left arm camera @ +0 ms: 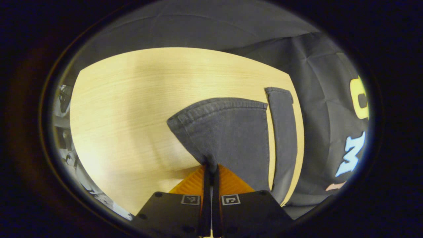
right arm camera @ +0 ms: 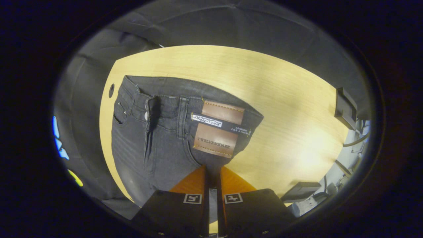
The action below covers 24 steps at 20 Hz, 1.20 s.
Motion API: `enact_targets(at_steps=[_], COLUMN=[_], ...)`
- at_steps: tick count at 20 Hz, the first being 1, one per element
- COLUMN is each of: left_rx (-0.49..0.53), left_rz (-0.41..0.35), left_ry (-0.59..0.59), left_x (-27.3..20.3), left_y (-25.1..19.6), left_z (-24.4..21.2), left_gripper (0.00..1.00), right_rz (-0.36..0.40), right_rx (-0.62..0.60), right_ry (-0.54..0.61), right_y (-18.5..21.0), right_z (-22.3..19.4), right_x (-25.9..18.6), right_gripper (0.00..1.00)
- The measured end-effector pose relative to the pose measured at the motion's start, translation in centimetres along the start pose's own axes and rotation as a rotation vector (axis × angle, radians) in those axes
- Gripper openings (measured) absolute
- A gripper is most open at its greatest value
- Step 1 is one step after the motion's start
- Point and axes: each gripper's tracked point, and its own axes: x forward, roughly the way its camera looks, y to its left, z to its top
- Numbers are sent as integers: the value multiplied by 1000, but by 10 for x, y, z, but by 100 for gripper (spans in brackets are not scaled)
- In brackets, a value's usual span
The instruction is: Grasp the waist and the cuffs of the jeans and fold them to make the two legs overlap; first hold the waist and fold one-third of the jeans toward the cuffs, then hold the cuffs and fold the remaining one-third in the same direction to finish folding.
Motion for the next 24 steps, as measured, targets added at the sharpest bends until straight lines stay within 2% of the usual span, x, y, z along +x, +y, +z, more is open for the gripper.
enact_targets(at_steps=[1,2,4,7,11,13,14,15,17,18,19,20,22,24], left_rx=[-8,-22,-49,-101,-229,-216,-193,-173,-138,-121,-105,-91,-72,-55], left_rz=[-23,-41,-99,-168,-270,-307,-322,-340,-380,-402,-422,-437,-473,-511], left_ry=[15,16,5,-28,-55,-38,-22,-5,32,46,62,80,110,135], left_x=[-1,-8,-22,-52,-95,-107,-110,-114,-120,-123,-128,-131,-145,-165], left_y=[0,2,-3,-5,-12,-20,-23,-27,-45,-56,-63,-72,-89,-102], left_z=[-2,0,1,3,11,6,4,4,7,9,10,11,14,18], left_gripper=[7,10,10,10,9,10,5,9,5,10,6,9,6,9], right_rz=[11,28,76,181,345,390,405,416,417,422,426,425,412,415], right_rx=[-8,-14,-41,-59,-107,-128,-140,-150,-160,-159,-156,-157,-144,-122], right_ry=[1,-2,-11,-20,-28,-44,-61,-80,-111,-120,-132,-141,-139,-117], right_y=[0,1,1,7,25,30,31,34,33,33,32,30,28,24], right_z=[0,0,0,-1,-8,-12,-14,-17,-25,-29,-31,-36,-43,-56], right_x=[0,0,-3,-16,-45,-58,-64,-73,-84,-90,-98,-106,-122,-135], right_gripper=[10,10,9,7,5,4,4,4,3,3,3,3,2,2])
